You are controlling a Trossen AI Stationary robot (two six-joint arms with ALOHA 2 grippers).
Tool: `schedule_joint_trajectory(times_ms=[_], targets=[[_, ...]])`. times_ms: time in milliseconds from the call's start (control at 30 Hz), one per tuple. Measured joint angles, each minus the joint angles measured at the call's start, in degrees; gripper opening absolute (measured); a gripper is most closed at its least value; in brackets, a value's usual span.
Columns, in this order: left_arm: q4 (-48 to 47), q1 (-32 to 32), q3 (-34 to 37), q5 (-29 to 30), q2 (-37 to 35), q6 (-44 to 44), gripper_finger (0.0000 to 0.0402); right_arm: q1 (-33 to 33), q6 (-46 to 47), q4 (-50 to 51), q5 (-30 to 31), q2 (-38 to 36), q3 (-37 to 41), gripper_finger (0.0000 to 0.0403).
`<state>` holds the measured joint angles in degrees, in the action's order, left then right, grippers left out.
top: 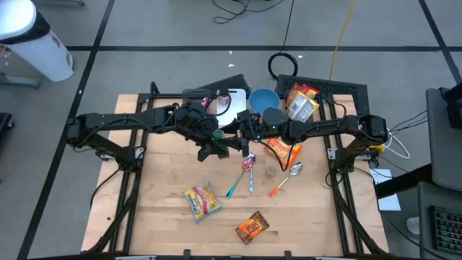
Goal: Pick & Place Food Item
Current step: Put the green seasoning bottle into the white bin
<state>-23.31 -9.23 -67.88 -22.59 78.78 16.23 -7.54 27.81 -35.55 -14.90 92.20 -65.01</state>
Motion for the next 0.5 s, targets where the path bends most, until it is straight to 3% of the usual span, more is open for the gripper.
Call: schedule_joint_trajectory(times_ms=[500], targets=[[-0.07, 0.41, 0.0, 0.03, 0.0, -0.53, 0.0211, -0.01, 0.0, -2.03, -0.13, 0.0, -0.02, 0.0231]])
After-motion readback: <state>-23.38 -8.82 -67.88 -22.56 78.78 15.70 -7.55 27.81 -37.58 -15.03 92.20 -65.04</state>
